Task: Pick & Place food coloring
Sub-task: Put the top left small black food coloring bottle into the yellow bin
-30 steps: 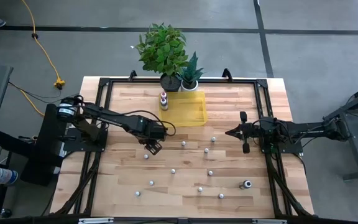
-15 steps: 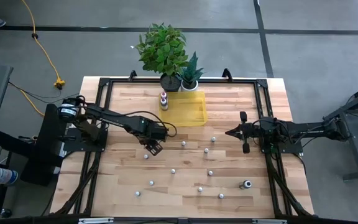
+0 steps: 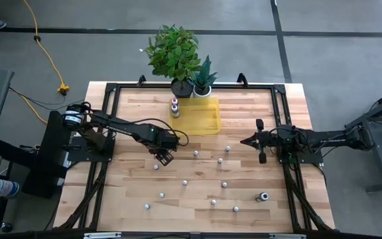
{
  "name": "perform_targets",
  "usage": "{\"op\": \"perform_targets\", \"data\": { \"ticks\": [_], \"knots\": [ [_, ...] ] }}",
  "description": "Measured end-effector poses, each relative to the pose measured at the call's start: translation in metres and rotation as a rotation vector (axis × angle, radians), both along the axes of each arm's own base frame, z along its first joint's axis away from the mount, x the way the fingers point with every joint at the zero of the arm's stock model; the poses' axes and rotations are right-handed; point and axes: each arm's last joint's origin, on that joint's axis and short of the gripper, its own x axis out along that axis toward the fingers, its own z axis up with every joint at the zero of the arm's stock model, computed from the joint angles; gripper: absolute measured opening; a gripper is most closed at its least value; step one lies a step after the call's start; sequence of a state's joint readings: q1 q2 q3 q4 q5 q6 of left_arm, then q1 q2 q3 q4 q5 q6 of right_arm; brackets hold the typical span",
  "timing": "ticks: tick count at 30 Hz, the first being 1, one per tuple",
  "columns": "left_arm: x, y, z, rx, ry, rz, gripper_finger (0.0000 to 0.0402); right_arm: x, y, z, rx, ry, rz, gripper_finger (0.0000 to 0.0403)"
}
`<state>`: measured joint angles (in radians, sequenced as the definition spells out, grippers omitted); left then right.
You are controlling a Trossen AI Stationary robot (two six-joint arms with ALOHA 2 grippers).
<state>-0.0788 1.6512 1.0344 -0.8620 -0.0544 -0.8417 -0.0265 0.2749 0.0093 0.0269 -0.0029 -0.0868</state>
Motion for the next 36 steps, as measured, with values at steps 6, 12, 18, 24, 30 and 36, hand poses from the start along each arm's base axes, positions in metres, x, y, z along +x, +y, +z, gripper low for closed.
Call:
{"op": "perform_targets", "data": {
  "ticks": [6, 12, 18, 24, 30, 36],
  "knots": [
    [0.000, 0.000, 0.000, 0.000, 0.000, 0.000, 0.0167, 0.000, 0.000, 0.000, 0.000, 0.000, 0.000, 0.0000],
    [0.000, 0.000, 0.000, -0.003, 0.000, 0.000, 0.0123, 0.000, 0.000, 0.000, 0.000, 0.000, 0.000, 0.0000],
    [0.000, 0.000, 0.000, -0.014, 0.001, -0.001, 0.0073, 0.000, 0.000, 0.000, 0.000, 0.000, 0.000, 0.0000],
    [0.000, -0.001, 0.000, -0.020, 0.000, -0.001, 0.0042, 0.000, 0.000, 0.000, 0.000, 0.000, 0.000, 0.0000],
    [0.007, -0.002, 0.013, -0.063, -0.020, -0.011, 0.0040, 0.000, 0.000, 0.000, 0.000, 0.000, 0.000, 0.0000],
    [0.019, -0.004, 0.048, -0.077, -0.056, -0.020, 0.0040, 0.000, 0.000, 0.000, 0.000, 0.000, 0.000, 0.0000]
  ]
}}
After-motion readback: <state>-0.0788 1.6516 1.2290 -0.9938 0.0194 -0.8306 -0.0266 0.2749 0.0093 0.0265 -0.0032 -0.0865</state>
